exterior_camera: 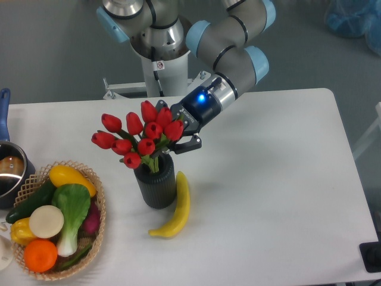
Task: Pick up the flowers from the vase
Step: 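Lift the tulips straight up out of the black vase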
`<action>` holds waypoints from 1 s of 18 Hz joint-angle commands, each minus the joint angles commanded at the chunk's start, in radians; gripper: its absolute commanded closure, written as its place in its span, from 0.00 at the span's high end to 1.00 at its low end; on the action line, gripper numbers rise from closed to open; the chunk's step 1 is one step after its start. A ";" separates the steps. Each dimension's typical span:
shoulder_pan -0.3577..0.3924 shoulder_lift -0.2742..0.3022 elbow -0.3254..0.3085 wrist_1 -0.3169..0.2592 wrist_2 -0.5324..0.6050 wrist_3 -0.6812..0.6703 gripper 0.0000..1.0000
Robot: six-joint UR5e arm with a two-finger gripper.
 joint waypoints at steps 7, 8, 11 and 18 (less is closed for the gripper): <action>0.003 0.092 0.008 -0.002 -0.008 -0.121 0.39; 0.003 0.098 0.008 -0.002 -0.015 -0.126 0.38; 0.005 0.107 0.009 -0.002 -0.047 -0.132 0.38; 0.012 0.123 0.023 -0.002 -0.115 -0.132 0.38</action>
